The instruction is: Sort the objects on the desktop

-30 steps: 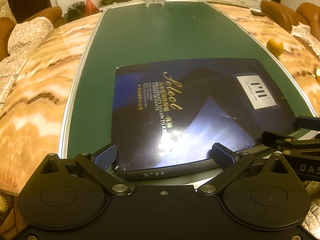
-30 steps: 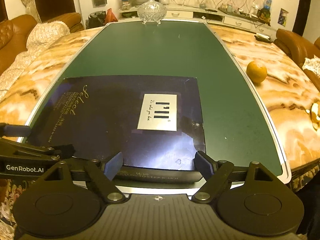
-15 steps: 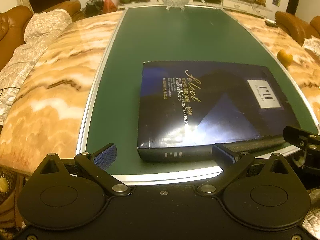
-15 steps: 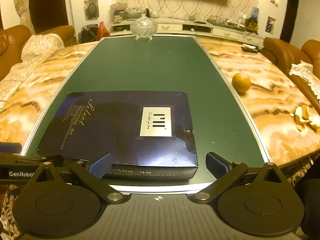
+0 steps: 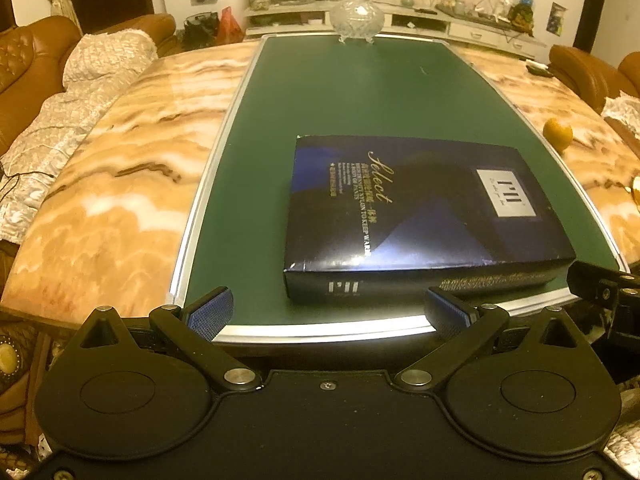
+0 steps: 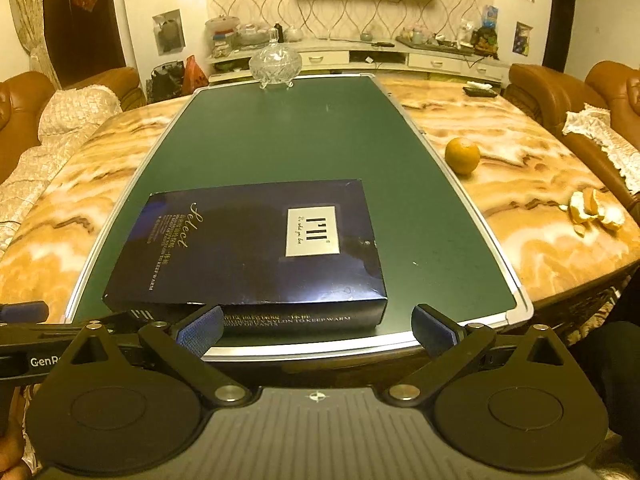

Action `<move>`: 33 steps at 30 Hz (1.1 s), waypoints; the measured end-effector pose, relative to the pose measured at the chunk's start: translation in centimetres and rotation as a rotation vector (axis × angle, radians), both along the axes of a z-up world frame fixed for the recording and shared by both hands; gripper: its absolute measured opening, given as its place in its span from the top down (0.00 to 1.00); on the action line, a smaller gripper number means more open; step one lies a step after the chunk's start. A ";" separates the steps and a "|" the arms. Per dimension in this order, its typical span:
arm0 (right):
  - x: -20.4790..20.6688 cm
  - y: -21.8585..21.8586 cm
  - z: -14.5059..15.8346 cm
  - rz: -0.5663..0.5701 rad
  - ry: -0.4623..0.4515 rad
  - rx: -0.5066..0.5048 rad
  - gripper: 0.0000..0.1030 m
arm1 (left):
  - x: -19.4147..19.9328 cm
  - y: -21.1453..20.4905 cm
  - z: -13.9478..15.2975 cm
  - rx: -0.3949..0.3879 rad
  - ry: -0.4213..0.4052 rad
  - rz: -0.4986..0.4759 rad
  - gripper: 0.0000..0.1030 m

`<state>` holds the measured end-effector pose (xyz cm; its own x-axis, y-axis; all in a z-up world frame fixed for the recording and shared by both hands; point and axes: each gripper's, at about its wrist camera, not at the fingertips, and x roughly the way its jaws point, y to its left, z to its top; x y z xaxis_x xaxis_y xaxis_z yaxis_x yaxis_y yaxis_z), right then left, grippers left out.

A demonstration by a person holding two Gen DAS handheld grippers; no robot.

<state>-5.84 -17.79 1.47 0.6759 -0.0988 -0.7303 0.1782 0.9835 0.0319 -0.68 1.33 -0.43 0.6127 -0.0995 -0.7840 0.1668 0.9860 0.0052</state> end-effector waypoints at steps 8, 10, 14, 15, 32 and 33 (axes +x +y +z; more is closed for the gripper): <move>-0.5 0.8 -0.2 0.004 -0.001 0.000 0.00 | -0.6 0.2 -0.2 0.032 -0.002 0.033 0.00; -0.6 1.1 -0.1 0.007 -0.003 -0.004 0.00 | -0.7 0.3 -0.4 0.033 0.006 0.033 0.00; -0.7 1.4 -0.2 0.014 0.000 -0.010 0.00 | -0.9 0.3 -0.7 0.041 0.014 0.034 0.00; -0.7 1.5 -0.2 0.015 0.001 -0.009 0.00 | -0.9 0.3 -0.7 0.041 0.016 0.033 0.00; -0.3 1.7 -0.9 0.010 0.022 -0.022 0.00 | -0.8 0.1 -1.1 0.046 0.039 0.030 0.00; -0.3 1.7 -1.0 0.011 0.023 -0.022 0.00 | -0.8 0.0 -1.1 0.049 0.039 0.030 0.00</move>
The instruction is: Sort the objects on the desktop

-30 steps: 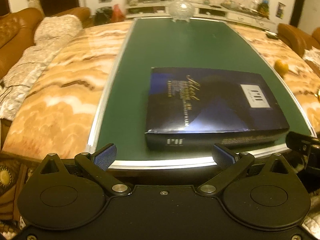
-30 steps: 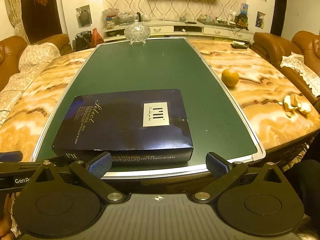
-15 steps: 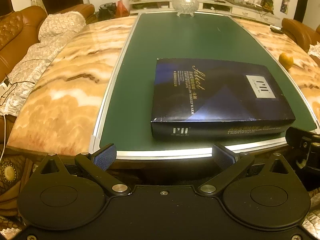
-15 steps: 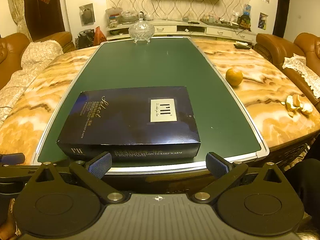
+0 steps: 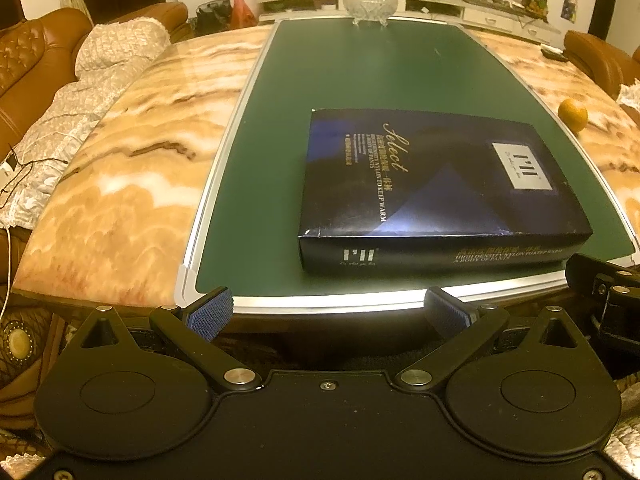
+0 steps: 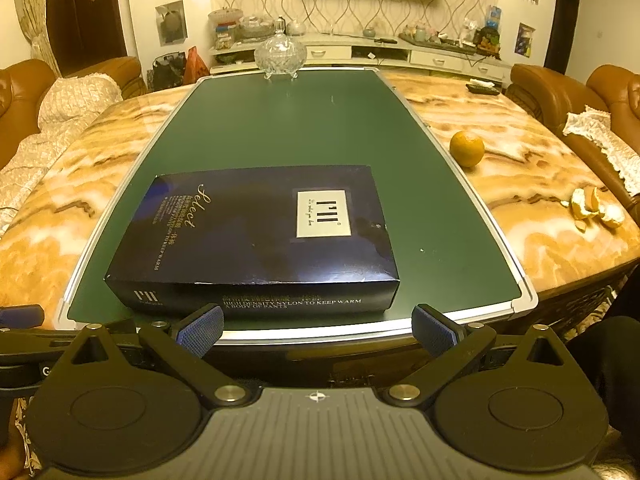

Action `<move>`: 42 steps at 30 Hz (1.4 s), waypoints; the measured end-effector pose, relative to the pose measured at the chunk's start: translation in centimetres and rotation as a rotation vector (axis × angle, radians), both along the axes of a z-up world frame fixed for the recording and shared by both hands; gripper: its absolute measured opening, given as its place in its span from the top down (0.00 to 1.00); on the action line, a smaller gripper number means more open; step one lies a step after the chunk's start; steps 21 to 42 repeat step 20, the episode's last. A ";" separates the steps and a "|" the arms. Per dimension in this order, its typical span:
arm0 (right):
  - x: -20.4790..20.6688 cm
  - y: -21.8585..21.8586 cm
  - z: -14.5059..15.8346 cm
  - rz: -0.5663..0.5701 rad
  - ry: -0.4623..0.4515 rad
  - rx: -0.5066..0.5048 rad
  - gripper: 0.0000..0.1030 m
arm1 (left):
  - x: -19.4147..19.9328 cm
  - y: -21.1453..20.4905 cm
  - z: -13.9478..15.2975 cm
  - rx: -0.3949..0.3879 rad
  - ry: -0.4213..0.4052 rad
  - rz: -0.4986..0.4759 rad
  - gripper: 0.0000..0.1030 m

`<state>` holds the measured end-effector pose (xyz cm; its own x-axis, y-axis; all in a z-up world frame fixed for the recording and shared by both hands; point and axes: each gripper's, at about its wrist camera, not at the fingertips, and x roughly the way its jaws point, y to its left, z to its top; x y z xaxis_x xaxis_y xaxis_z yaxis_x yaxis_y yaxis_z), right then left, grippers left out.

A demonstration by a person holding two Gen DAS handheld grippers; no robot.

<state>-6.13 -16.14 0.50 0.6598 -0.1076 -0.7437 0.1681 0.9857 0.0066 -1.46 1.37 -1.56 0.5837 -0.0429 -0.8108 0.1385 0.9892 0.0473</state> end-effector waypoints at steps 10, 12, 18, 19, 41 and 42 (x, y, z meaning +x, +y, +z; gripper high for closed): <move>0.5 -0.1 -0.4 0.004 0.009 0.008 0.00 | 0.2 -0.5 -0.2 0.013 0.004 -0.007 0.00; 0.6 -0.2 -0.5 0.003 0.010 0.009 0.00 | 0.3 -0.6 -0.3 0.016 0.006 -0.010 0.00; 0.8 -0.3 -0.8 0.003 0.018 0.014 0.00 | 0.5 -0.8 -0.5 0.023 0.010 -0.013 0.00; 0.9 -0.3 -0.8 0.003 0.020 0.014 0.00 | 0.5 -0.8 -0.5 0.024 0.011 -0.014 0.00; 0.9 -0.4 -0.9 0.003 0.021 0.015 0.00 | 0.5 -0.9 -0.5 0.024 0.012 -0.015 0.00; 0.9 -0.4 -0.9 0.003 0.021 0.015 0.00 | 0.5 -0.9 -0.5 0.024 0.012 -0.015 0.00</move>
